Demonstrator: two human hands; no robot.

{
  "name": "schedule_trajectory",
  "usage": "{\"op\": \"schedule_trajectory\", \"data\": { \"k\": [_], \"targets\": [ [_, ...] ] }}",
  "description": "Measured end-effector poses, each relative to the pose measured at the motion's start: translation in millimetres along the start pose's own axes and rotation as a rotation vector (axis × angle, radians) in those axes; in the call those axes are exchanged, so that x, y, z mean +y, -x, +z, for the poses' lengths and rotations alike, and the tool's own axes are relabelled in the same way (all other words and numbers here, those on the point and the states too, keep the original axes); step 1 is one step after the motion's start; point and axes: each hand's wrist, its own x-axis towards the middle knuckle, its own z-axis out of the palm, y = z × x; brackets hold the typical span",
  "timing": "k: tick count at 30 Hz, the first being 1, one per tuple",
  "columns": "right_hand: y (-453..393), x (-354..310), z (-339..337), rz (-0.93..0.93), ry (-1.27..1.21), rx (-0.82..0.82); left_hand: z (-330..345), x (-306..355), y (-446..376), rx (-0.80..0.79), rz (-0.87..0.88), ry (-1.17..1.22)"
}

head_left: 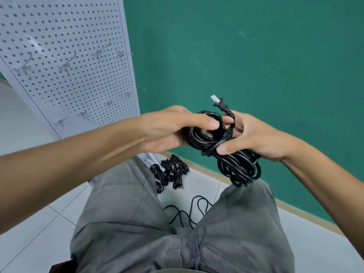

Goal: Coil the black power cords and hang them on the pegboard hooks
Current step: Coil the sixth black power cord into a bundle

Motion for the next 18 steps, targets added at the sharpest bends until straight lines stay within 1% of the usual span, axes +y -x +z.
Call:
{"op": "schedule_trajectory", "data": {
  "k": [2,4,6,8,11,15,18],
  "targets": [
    [2,1,-1,-0.011,0.027,0.007,4,-9,-1,0.026,0.044,0.099],
    [4,2,-1,0.009,0.030,-0.007,4,-14,-2,0.012,0.049,0.122],
    [4,4,-2,0.024,0.036,-0.009,5,-17,-3,0.029,0.053,0.153],
    [5,1,-2,-0.002,0.054,-0.004,7,-15,-4,0.068,0.068,0.189],
    [7,-7,-2,-0.055,0.059,-0.026,13,-10,-8,0.107,0.126,0.181],
    [2,-6,-2,-0.040,0.029,0.018,13,-9,-11,0.125,0.153,0.177],
    [2,-6,3,-0.075,0.077,0.037,11,-12,-11,0.166,0.185,0.218]
  ]
}}
